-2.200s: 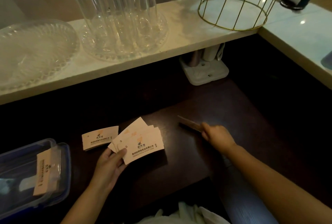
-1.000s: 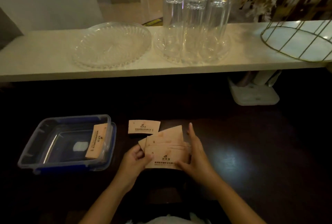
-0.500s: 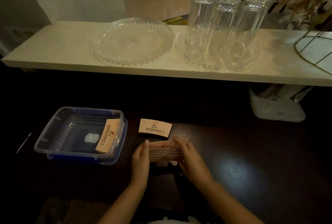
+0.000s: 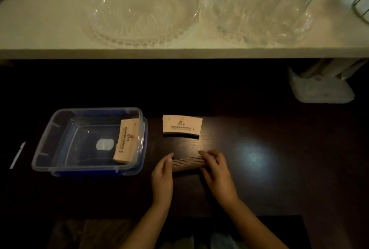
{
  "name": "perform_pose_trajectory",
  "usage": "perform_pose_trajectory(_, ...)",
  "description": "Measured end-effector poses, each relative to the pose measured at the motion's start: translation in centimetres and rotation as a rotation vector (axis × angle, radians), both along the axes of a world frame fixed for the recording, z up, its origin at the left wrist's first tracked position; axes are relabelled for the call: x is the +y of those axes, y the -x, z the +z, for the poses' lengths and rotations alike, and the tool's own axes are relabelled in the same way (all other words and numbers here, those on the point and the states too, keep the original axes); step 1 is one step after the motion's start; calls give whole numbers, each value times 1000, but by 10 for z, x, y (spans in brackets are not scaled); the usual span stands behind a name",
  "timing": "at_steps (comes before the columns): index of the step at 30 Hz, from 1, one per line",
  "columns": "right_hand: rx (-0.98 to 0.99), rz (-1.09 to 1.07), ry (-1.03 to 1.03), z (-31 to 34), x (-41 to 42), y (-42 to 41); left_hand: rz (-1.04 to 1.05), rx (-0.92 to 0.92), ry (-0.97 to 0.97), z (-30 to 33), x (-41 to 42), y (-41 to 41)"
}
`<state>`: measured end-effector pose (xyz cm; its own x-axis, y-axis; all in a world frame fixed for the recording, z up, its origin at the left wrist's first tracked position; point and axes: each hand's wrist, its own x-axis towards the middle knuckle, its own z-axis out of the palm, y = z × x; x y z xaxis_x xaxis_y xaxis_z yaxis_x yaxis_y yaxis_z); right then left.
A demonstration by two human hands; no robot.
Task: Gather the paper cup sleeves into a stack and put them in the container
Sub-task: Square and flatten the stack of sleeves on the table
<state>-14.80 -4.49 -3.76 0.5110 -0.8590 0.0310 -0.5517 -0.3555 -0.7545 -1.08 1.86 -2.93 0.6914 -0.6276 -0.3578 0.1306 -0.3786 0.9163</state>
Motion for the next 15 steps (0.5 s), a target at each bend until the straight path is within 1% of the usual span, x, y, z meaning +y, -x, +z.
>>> perform_pose_trajectory(3,-94,-231,-3,-8,18,-11,4,1,52,-7,2,3)
perform_pose_trajectory(5,-117,-324,-22,-12,28,-18,6,7,89,-10,2,7)
perform_pose_trajectory(8,-133,-352,-5,-11,29,-18,27,22,117,-11,-1,10)
perform_pose_trajectory(10,-138,-339,43,-7,20,-16,-18,105,146,-5,-4,7)
perform_pose_trajectory(11,-155,-341,37,-5,14,-15,-66,142,165,-2,-5,2)
perform_pose_trajectory(12,-175,-351,2,-1,6,-15,-122,136,171,1,-7,-3)
perform_pose_trajectory(13,-192,-361,-53,3,-2,-16,-168,85,155,4,-9,-10)
perform_pose_trajectory(15,-201,-362,-163,12,-20,-25,-161,-69,102,10,-18,-25)
